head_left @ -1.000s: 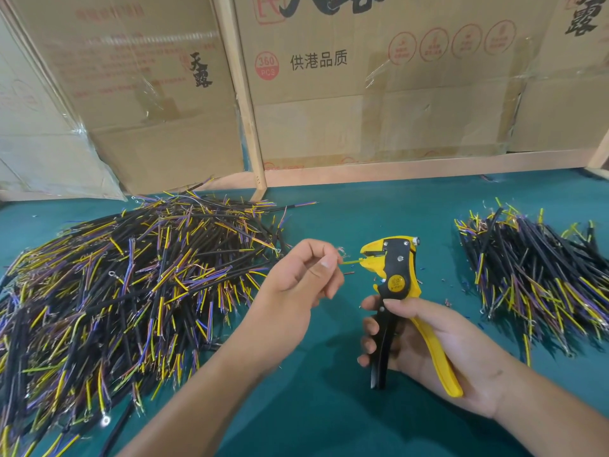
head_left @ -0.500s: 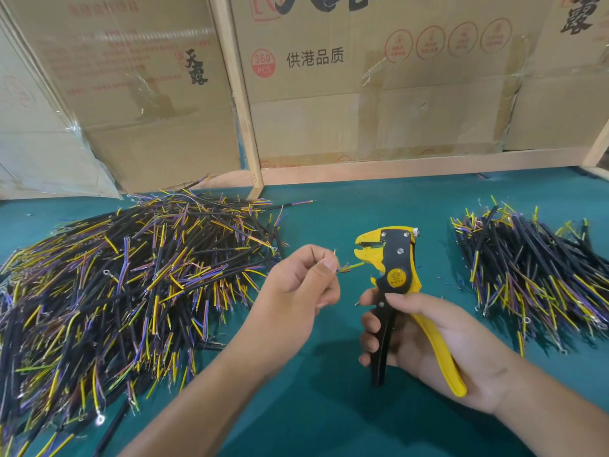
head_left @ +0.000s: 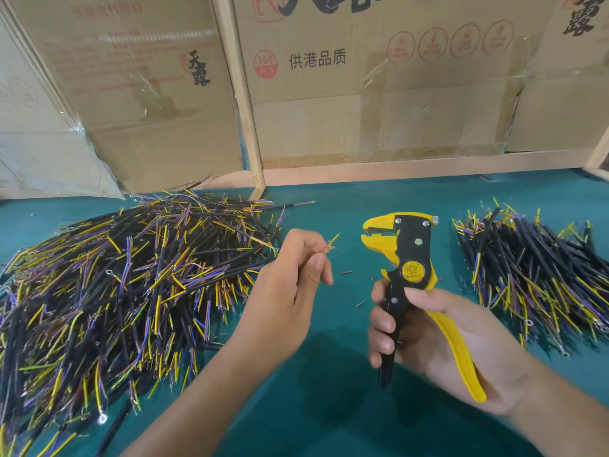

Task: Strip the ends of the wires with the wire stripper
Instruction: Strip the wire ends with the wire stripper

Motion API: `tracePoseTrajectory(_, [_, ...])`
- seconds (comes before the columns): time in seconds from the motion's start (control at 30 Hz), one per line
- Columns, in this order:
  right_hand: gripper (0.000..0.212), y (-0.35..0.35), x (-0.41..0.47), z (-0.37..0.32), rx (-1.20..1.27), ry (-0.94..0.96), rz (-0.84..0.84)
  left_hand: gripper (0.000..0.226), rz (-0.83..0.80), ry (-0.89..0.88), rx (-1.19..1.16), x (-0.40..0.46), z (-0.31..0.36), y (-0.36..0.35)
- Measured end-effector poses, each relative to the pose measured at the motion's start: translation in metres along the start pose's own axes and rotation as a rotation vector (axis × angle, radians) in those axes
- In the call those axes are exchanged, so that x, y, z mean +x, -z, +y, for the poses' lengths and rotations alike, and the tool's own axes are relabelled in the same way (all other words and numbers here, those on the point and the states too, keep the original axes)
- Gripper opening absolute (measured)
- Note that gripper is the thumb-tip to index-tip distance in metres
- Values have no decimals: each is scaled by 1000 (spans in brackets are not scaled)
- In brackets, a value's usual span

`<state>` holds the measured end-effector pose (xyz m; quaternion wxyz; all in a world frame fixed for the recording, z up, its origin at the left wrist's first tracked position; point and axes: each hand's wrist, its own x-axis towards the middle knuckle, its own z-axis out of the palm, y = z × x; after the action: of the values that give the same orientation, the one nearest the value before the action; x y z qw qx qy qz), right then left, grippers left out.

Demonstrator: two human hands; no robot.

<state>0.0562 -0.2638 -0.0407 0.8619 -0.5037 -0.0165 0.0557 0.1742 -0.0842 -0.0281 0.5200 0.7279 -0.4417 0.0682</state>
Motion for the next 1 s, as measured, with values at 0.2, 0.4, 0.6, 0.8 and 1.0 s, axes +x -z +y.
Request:
tracePoseTrajectory(0.2, [30, -2, 0, 6, -58, -44, -65, 12, 10, -17, 37, 0, -4, -1])
tracePoseTrajectory(0.4, [33, -3, -3, 7, -68, -51, -55, 13, 7, 39, -54, 0, -5, -3])
tracePoseTrajectory(0.6, [34, -4, -4, 7, -97, -89, -5, 28, -41, 130, -175, -1, -2, -7])
tracePoseTrajectory(0.8, [35, -6, -5, 8, -90, -96, 4, 31, -27, 152, -181, -2, -3, -7])
tracePoseTrajectory(1.0, [32, -8, -5, 6, -78, -116, 19, 32, -56, 161, -60, -4, -3, -8])
